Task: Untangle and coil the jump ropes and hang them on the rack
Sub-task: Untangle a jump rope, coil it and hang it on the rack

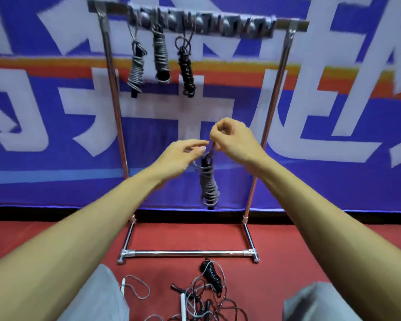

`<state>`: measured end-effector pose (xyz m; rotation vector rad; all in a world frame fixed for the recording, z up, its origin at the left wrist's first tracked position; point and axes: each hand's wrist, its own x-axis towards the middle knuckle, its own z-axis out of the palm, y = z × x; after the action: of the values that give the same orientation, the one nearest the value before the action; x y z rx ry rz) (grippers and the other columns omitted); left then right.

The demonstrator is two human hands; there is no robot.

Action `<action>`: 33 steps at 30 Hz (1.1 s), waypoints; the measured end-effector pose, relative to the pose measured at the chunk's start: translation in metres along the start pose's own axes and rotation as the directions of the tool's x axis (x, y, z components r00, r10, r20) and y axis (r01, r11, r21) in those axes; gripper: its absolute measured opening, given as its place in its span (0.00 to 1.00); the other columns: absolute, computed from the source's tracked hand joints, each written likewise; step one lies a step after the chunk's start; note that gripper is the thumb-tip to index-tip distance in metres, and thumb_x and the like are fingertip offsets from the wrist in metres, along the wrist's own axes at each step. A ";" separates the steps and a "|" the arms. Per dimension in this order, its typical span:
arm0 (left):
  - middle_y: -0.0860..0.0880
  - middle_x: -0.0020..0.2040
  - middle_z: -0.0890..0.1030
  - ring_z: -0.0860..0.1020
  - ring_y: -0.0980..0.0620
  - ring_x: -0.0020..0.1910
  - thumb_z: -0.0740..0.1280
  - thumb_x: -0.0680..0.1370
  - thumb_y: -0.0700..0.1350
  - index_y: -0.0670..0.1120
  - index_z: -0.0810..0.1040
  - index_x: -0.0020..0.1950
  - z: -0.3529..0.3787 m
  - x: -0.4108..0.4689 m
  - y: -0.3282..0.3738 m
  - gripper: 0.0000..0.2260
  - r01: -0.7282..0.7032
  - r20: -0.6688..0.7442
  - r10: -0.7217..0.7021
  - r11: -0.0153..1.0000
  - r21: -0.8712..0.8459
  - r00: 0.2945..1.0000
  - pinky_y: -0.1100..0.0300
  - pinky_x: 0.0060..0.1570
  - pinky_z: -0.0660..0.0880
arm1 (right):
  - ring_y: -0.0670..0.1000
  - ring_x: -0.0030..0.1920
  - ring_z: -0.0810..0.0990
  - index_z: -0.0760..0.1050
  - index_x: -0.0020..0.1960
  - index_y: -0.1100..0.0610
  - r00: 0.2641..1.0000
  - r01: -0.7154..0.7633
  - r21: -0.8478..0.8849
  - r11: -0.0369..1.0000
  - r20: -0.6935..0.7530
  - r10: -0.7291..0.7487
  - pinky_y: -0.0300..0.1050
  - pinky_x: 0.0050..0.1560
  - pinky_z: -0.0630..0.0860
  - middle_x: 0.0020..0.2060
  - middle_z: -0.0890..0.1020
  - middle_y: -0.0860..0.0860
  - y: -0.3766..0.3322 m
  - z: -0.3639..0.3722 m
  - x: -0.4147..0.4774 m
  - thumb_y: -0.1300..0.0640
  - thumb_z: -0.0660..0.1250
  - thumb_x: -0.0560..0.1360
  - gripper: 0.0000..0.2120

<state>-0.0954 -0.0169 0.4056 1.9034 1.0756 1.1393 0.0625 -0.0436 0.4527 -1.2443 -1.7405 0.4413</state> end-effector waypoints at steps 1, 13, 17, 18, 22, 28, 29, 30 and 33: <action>0.51 0.52 0.82 0.76 0.70 0.38 0.65 0.81 0.43 0.51 0.80 0.59 -0.005 0.007 0.010 0.09 -0.043 -0.019 0.043 0.999 0.024 0.999 0.74 0.41 0.71 | 0.44 0.31 0.75 0.74 0.42 0.53 0.999 0.043 -0.071 0.997 -0.014 -0.045 0.37 0.35 0.69 0.29 0.78 0.46 -0.009 -0.007 0.006 0.58 0.63 0.74 0.03; 0.46 0.40 0.81 0.74 0.56 0.35 0.70 0.78 0.43 0.42 0.83 0.48 -0.067 0.064 0.098 0.05 -0.185 -0.175 0.211 0.971 0.152 0.962 0.63 0.40 0.72 | 0.50 0.43 0.80 0.75 0.51 0.57 0.928 0.292 -0.145 0.945 -0.196 -0.317 0.45 0.45 0.76 0.41 0.82 0.51 -0.065 -0.042 0.089 0.55 0.66 0.77 0.07; 0.43 0.42 0.82 0.76 0.54 0.38 0.67 0.79 0.43 0.40 0.82 0.50 -0.082 0.095 0.121 0.07 -0.184 -0.192 0.211 0.971 0.150 0.958 0.62 0.39 0.73 | 0.44 0.32 0.80 0.77 0.47 0.56 0.934 0.268 0.023 0.963 -0.251 -0.254 0.45 0.40 0.79 0.36 0.83 0.50 -0.076 -0.050 0.127 0.56 0.67 0.76 0.04; 0.44 0.42 0.82 0.75 0.54 0.37 0.67 0.80 0.44 0.41 0.82 0.49 -0.086 0.105 0.125 0.07 -0.175 -0.206 0.208 0.971 0.164 0.956 0.61 0.38 0.71 | 0.44 0.30 0.79 0.76 0.47 0.56 0.940 0.266 0.082 0.961 -0.243 -0.240 0.45 0.38 0.80 0.35 0.83 0.51 -0.078 -0.052 0.136 0.57 0.66 0.77 0.02; 0.47 0.38 0.81 0.74 0.56 0.33 0.64 0.81 0.46 0.42 0.82 0.46 -0.091 0.154 0.138 0.11 -0.184 -0.275 0.221 0.971 0.153 0.936 0.62 0.37 0.71 | 0.51 0.31 0.80 0.75 0.48 0.58 0.947 0.274 0.272 0.922 -0.241 -0.211 0.45 0.36 0.79 0.36 0.83 0.58 -0.079 -0.059 0.177 0.63 0.66 0.77 0.02; 0.46 0.34 0.79 0.73 0.51 0.34 0.67 0.79 0.46 0.43 0.84 0.41 -0.083 0.227 0.145 0.11 -0.214 -0.398 0.248 0.968 0.129 0.883 0.57 0.39 0.70 | 0.47 0.32 0.80 0.80 0.51 0.58 0.956 0.251 0.473 0.845 -0.256 -0.141 0.39 0.37 0.78 0.35 0.82 0.54 -0.061 -0.079 0.232 0.70 0.69 0.71 0.12; 0.46 0.33 0.79 0.74 0.51 0.34 0.68 0.79 0.46 0.44 0.84 0.40 -0.081 0.237 0.147 0.11 -0.218 -0.401 0.245 0.969 0.113 0.883 0.56 0.39 0.71 | 0.48 0.33 0.80 0.80 0.52 0.59 0.956 0.246 0.487 0.838 -0.264 -0.127 0.39 0.38 0.79 0.36 0.83 0.55 -0.056 -0.082 0.242 0.70 0.70 0.71 0.12; 0.47 0.32 0.79 0.74 0.51 0.34 0.68 0.78 0.46 0.44 0.84 0.39 -0.078 0.247 0.148 0.11 -0.222 -0.410 0.245 0.970 0.103 0.879 0.56 0.39 0.72 | 0.50 0.34 0.81 0.80 0.53 0.60 0.953 0.238 0.501 0.832 -0.284 -0.101 0.41 0.39 0.79 0.38 0.83 0.57 -0.051 -0.085 0.252 0.70 0.70 0.71 0.13; 0.44 0.35 0.83 0.76 0.50 0.34 0.69 0.77 0.45 0.44 0.83 0.36 -0.068 0.277 0.146 0.12 -0.206 -0.479 0.240 0.971 0.122 0.844 0.56 0.39 0.75 | 0.56 0.37 0.84 0.78 0.49 0.61 0.930 0.224 0.479 0.849 -0.365 -0.040 0.46 0.41 0.82 0.45 0.82 0.63 -0.038 -0.090 0.282 0.70 0.73 0.69 0.11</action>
<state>-0.0344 0.1729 0.6563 1.8699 1.1817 1.8157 0.0980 0.1694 0.6585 -0.7500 -1.2817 0.5291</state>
